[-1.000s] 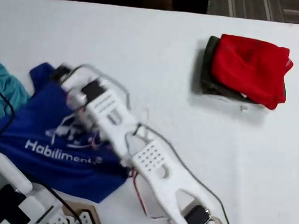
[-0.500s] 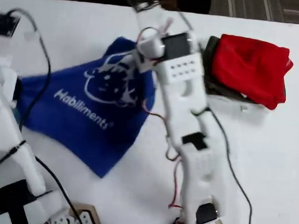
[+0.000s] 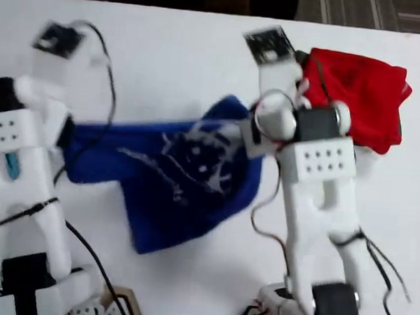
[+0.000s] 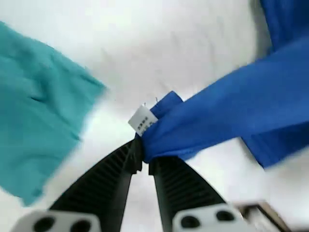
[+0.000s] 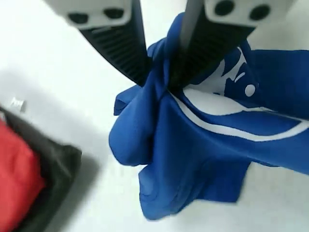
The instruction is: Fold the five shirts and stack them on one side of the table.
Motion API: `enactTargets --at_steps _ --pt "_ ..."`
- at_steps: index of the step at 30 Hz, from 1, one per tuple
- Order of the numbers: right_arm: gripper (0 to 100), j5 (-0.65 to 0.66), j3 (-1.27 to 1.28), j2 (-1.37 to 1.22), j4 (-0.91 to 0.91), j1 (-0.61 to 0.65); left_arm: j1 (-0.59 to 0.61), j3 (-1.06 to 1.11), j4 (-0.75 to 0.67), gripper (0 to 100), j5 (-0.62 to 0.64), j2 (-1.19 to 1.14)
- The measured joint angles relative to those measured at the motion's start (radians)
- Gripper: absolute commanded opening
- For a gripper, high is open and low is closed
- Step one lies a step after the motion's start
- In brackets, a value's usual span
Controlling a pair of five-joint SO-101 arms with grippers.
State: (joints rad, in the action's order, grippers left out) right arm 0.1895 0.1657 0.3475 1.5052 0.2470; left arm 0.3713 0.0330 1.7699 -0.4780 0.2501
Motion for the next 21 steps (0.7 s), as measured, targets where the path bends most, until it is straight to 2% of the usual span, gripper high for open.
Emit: enactTargets --at_steps 4,8,11,16,21 --pt "2.2 0.000 0.410 0.141 -0.186 -0.018 -0.046 0.218 -0.040 3 0.000 0.000" --pt "2.3 0.003 0.747 0.252 -0.362 -0.018 -0.055 0.437 -0.175 3 0.000 0.000" --pt "2.3 0.095 0.918 0.319 -0.456 -0.018 -0.055 0.583 -0.290 3 -0.035 0.000" --pt "4.6 0.282 1.028 0.400 -0.482 -0.018 -0.058 0.723 -0.405 3 -0.063 0.000" --pt "22.2 0.328 0.925 0.491 -0.322 -0.018 -0.058 0.743 -0.434 3 -0.064 0.000"
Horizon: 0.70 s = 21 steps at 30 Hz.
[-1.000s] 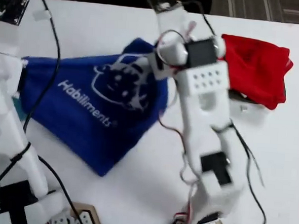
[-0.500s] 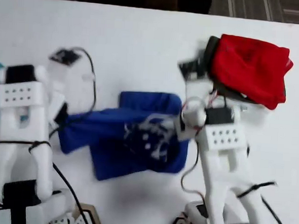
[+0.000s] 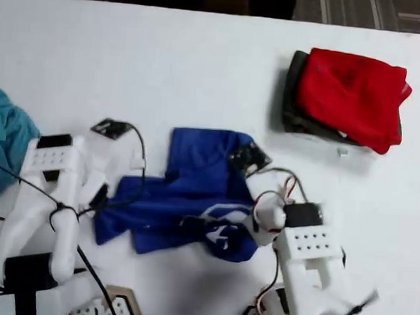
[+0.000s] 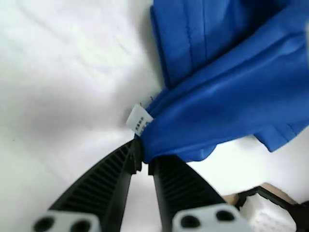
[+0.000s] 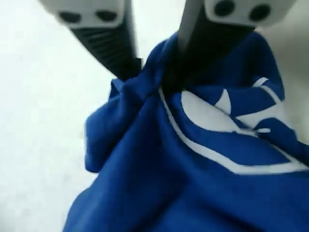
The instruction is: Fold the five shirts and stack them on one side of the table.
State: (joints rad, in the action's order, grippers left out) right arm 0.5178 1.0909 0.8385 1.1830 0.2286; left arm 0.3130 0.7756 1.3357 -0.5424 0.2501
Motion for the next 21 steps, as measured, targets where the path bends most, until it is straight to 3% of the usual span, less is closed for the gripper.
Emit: enactTargets --at_steps 5,10,21 --pt "23.6 -0.002 -0.288 0.084 0.180 -0.002 0.005 0.051 -0.075 3 0.000 0.000" --pt "24.0 -0.140 -0.522 0.021 0.121 0.005 0.005 0.083 -0.146 3 0.000 0.000" --pt "23.7 -0.229 -0.899 -0.704 -0.186 0.195 0.003 0.083 -0.152 3 0.000 0.000"
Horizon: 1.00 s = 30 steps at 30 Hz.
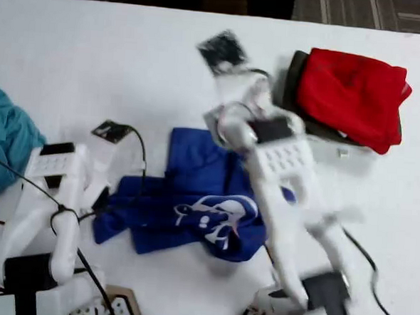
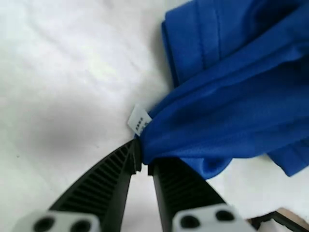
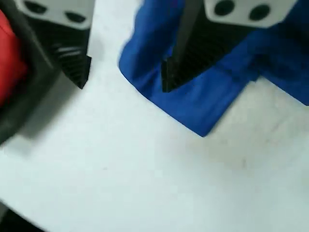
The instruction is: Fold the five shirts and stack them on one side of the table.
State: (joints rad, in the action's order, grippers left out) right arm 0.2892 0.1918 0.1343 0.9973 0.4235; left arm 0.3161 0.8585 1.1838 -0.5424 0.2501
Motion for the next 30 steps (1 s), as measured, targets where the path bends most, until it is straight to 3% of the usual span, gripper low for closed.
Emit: enactTargets --at_steps 8,17,28,30 --pt "23.7 -0.199 -0.373 -0.516 0.084 0.029 0.038 0.006 0.009 3 0.000 0.000" --pt "24.0 -0.011 -0.595 -0.758 0.196 0.170 0.146 -0.003 0.012 3 0.000 0.000" --pt "23.2 0.011 -0.852 -1.016 0.299 0.178 0.146 -0.003 0.012 3 0.000 0.000" --pt "16.5 0.011 -0.905 -1.048 0.336 0.178 0.146 -0.003 0.012 3 0.000 0.000"
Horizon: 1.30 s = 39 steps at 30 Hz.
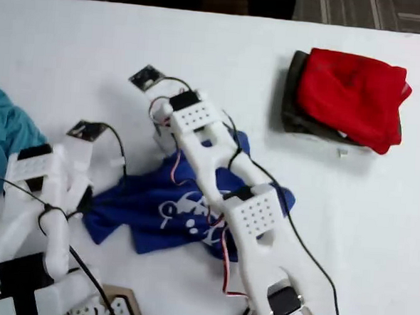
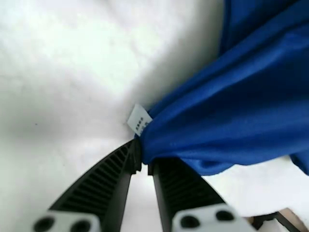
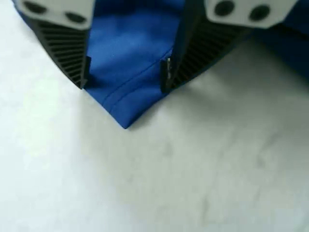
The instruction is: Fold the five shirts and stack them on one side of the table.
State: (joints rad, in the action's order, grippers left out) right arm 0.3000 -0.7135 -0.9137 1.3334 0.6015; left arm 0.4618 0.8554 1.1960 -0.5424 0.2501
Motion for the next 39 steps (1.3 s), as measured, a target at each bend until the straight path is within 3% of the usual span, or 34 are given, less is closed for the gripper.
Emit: enactTargets --at_steps 2,4,15,21,30,34,39 --pt "1.0 0.000 -0.063 -0.032 0.041 -0.002 0.000 0.000 0.000 3 0.000 0.000" --pt "4.5 0.000 -0.123 -0.061 0.078 -0.003 0.000 0.000 0.000 3 0.000 0.000" --pt "2.0 0.000 -0.462 -0.104 0.327 -0.061 0.002 -0.163 0.071 3 0.000 0.000" --pt "2.0 0.000 -0.707 -0.028 0.411 -0.147 0.002 -0.477 0.253 3 0.003 0.000" --pt "2.0 0.000 -0.736 0.316 0.413 -0.178 0.002 -1.073 0.525 3 0.003 -0.002" --pt "2.0 0.000 -0.743 0.465 0.413 -0.198 0.002 -1.284 0.566 3 0.000 0.000" --pt "2.0 0.000 -0.735 0.608 0.413 -0.204 0.002 -1.335 0.574 3 0.000 0.000"
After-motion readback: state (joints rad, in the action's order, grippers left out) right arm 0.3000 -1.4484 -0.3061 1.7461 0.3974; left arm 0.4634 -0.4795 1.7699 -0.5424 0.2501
